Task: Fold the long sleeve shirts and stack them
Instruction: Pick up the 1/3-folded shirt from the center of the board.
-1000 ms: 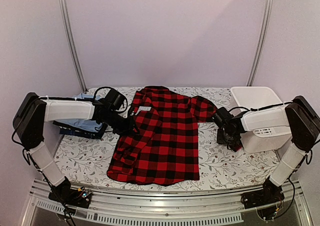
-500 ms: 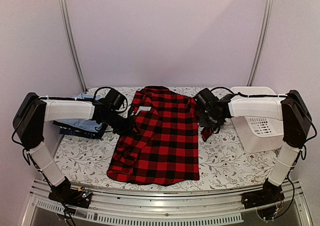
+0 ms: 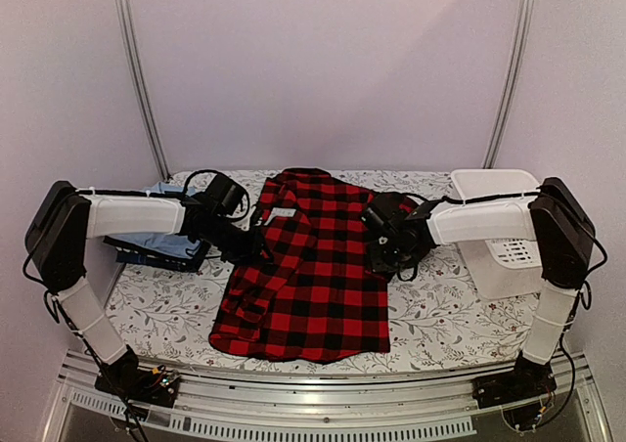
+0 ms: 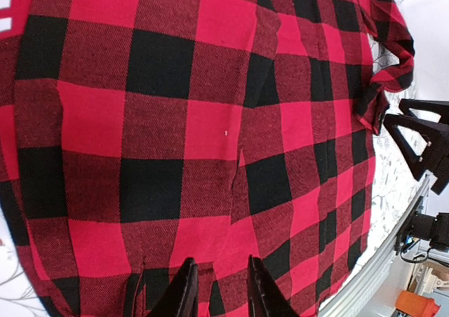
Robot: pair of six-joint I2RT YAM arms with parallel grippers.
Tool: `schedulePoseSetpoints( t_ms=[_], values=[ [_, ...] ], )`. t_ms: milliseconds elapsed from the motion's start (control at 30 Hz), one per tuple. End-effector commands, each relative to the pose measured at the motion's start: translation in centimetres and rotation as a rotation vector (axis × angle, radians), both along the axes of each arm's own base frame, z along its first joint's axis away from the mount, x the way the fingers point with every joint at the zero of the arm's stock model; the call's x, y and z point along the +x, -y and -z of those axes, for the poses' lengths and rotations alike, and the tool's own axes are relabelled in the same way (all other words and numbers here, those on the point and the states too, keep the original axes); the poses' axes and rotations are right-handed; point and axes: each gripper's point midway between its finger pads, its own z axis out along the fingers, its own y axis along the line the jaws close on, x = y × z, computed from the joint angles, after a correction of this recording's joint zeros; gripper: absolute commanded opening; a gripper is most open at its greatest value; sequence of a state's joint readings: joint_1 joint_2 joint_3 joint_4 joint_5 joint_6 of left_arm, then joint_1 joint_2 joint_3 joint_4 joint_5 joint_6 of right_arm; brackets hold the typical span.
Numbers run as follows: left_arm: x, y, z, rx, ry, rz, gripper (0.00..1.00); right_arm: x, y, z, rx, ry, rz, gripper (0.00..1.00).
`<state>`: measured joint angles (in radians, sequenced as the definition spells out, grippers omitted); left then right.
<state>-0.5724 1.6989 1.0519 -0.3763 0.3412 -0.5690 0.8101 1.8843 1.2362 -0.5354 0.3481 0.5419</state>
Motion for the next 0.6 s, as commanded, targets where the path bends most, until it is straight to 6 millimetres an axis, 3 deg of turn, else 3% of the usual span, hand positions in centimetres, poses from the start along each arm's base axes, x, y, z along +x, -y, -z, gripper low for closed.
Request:
schedulePoseSetpoints(
  t_ms=[0,267,567],
  values=[
    [0.2,0.8,-0.9,-0.025,0.029,0.023,0.24,-0.4,0.4,-2.5,0.112,0.04,0.05,0.59],
    [0.2,0.8,-0.8,-0.024,0.029,0.027,0.24,-1.9,0.7,-0.6,0.207,-0.03,0.096,0.56],
    [0.3,1.0,-1.4,-0.039,0.039,0.026,0.24,-0.9,1.5,2.2,0.309,-0.073,0.176,0.57]
  ],
)
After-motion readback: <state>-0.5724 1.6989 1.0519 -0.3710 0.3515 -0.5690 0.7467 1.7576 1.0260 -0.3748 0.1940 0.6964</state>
